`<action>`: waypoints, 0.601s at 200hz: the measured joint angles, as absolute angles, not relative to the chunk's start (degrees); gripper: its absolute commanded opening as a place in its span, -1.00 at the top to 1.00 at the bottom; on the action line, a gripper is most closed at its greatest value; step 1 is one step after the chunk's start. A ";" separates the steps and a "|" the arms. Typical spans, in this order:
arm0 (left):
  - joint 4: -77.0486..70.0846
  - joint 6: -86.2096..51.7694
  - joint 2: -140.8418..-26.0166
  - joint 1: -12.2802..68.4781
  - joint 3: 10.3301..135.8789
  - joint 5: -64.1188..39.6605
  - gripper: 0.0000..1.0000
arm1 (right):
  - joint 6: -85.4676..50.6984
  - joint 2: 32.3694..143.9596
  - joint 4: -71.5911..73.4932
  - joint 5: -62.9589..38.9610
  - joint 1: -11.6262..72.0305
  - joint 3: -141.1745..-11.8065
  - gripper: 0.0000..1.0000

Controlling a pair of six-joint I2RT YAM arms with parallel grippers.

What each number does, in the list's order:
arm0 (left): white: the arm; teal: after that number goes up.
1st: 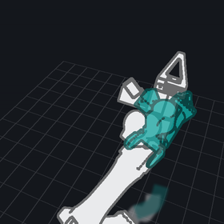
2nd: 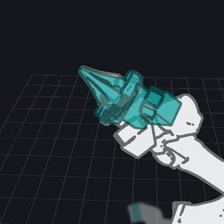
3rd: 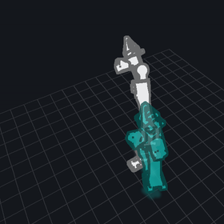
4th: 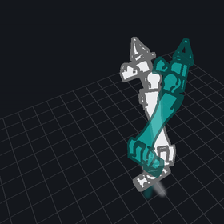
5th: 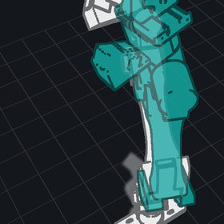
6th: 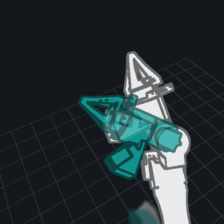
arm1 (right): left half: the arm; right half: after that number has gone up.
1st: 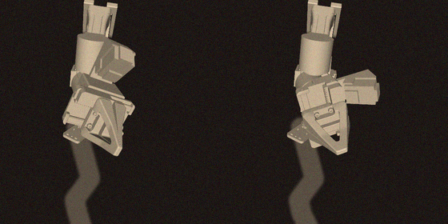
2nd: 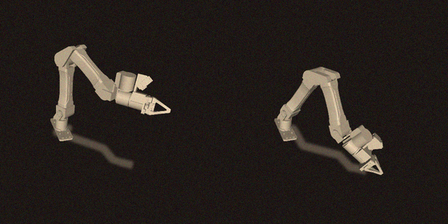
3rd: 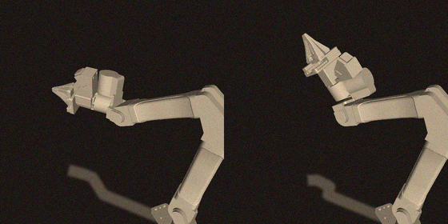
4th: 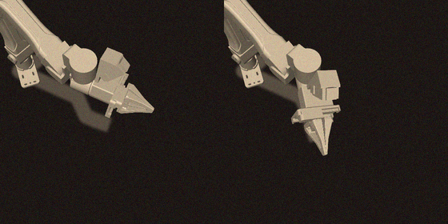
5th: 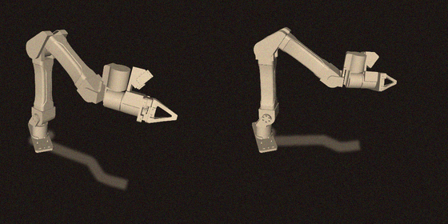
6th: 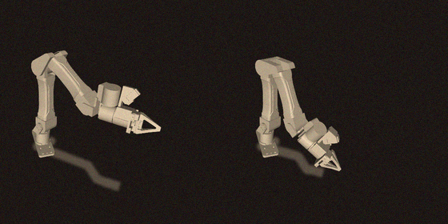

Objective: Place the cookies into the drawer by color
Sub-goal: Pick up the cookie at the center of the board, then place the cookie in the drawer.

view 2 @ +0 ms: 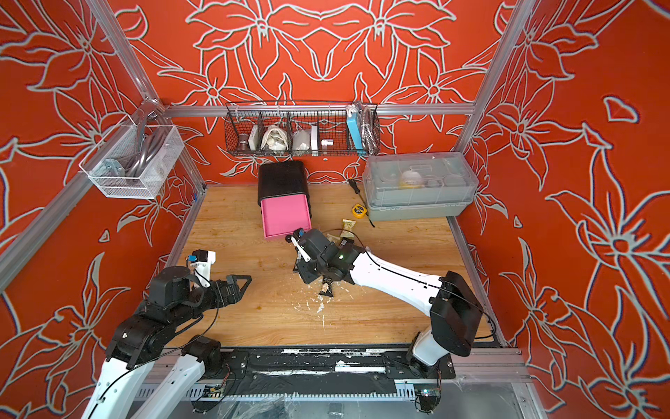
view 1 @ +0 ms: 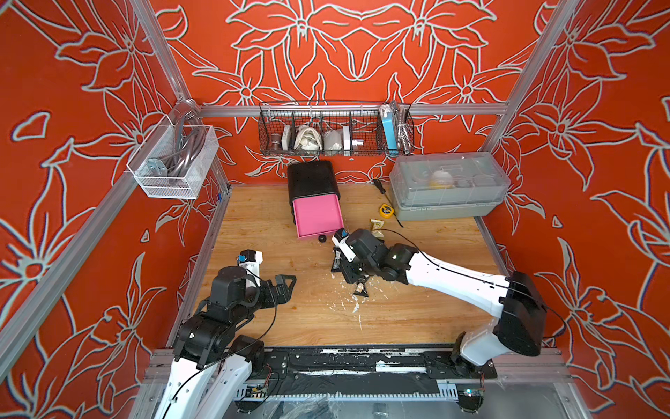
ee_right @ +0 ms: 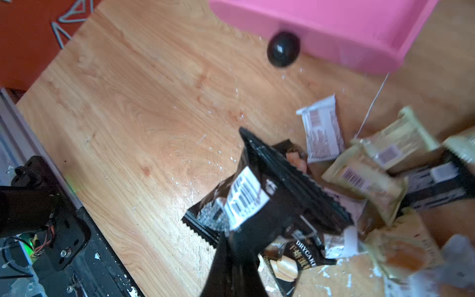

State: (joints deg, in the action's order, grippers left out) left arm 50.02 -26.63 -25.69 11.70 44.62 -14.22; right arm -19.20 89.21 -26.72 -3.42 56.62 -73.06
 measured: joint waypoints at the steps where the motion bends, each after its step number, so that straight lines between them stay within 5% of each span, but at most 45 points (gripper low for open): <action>1: 49.98 -26.63 -25.65 11.70 44.60 -14.22 -0.99 | -18.85 89.30 -26.92 -3.42 56.62 -73.67 1.00; 120: 49.19 -26.63 -23.40 11.70 44.10 -14.63 -0.99 | -4.40 122.67 -41.65 -10.46 48.73 -123.48 1.00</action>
State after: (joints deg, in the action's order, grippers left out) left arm 49.19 -26.63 -23.40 11.70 44.10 -14.63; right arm -4.40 122.67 -41.65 -10.46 48.73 -123.48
